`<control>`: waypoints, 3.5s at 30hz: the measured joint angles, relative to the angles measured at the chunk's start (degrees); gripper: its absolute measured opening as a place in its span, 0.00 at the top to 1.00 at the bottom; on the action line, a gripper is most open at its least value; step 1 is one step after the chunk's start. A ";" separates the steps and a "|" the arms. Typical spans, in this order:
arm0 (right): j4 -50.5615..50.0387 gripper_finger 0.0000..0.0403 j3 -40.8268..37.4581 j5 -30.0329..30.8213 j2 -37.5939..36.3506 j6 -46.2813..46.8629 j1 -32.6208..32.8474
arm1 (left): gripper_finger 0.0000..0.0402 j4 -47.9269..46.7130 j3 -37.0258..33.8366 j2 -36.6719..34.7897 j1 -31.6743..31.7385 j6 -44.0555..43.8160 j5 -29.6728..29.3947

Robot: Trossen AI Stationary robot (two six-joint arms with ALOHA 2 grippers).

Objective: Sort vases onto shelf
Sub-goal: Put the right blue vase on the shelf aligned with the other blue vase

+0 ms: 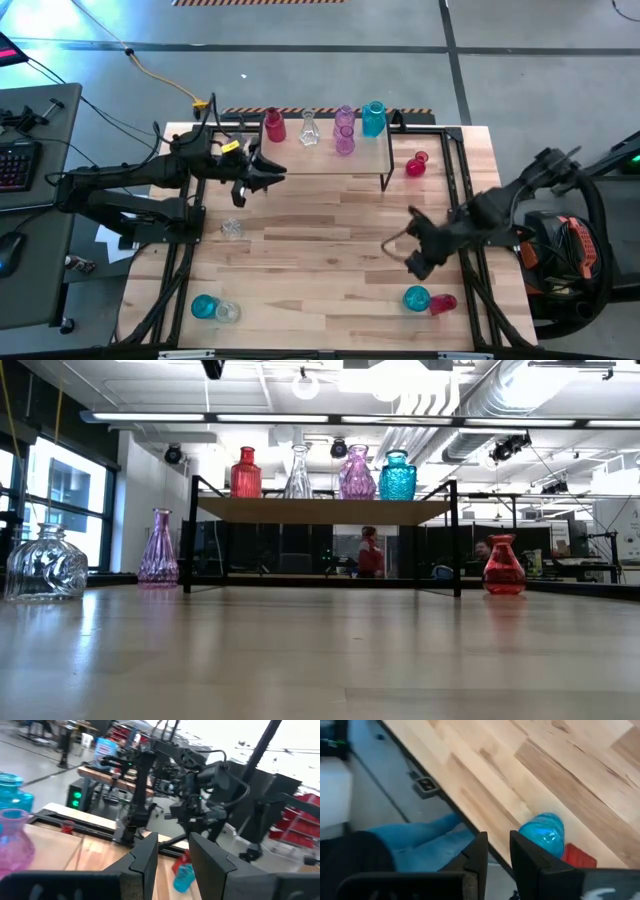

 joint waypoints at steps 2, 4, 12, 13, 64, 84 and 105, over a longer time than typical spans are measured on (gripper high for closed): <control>-0.04 0.85 0.00 1.32 2.13 1.82 2.20 | 0.74 0.00 0.00 0.00 -0.02 0.01 1.18; -0.59 0.85 0.00 2.24 4.01 4.09 4.09 | 0.74 0.00 0.00 0.00 0.00 0.01 2.48; -4.60 0.85 0.00 3.12 9.92 14.76 10.51 | 0.74 0.01 0.00 0.00 -0.02 0.00 6.19; -4.99 0.85 0.00 3.13 10.50 15.90 11.12 | 0.74 0.00 0.00 0.00 -0.05 0.01 6.29; -3.98 0.99 -0.22 -0.15 21.83 25.05 13.31 | 0.74 0.00 0.02 -0.02 0.00 0.19 7.20; -8.16 1.00 5.31 -0.03 21.76 23.04 8.38 | 0.74 -3.06 0.02 -0.02 -0.01 1.97 7.20; -7.68 1.00 5.31 2.02 21.76 24.98 7.99 | 0.74 -3.15 0.02 -0.02 -0.02 3.04 7.20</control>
